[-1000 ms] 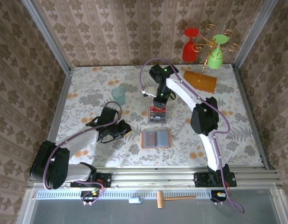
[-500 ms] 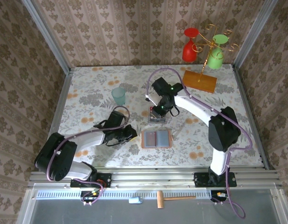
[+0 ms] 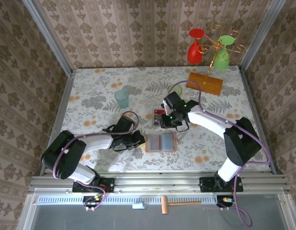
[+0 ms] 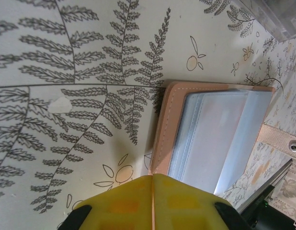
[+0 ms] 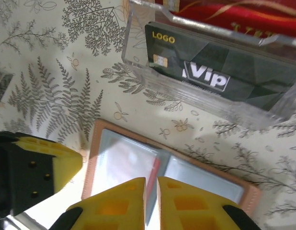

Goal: Take the credit cards out of the card holder

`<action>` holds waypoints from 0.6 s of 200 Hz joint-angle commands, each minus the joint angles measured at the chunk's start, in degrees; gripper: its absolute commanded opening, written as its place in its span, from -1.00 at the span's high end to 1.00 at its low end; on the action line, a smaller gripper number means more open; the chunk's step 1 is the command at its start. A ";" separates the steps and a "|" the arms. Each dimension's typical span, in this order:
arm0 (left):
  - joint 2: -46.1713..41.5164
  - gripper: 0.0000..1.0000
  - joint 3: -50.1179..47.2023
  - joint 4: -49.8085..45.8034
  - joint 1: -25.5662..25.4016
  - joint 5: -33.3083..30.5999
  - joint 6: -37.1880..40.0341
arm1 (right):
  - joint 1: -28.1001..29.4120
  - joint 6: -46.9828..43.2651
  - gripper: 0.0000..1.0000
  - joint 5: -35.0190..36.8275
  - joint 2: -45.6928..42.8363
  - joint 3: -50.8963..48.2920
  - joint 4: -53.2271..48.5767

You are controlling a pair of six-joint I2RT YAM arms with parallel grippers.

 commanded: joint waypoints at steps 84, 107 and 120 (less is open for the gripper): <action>2.18 0.87 1.48 2.56 -0.89 1.68 -0.50 | 3.10 10.87 0.69 -8.48 1.43 -4.76 4.59; 2.95 0.87 1.47 3.37 -0.99 2.05 -0.69 | 3.95 11.35 0.68 -8.60 2.51 -4.73 4.73; 3.39 0.87 1.56 3.22 -1.00 2.14 -0.62 | 4.27 11.49 0.66 -8.79 2.99 -4.73 4.54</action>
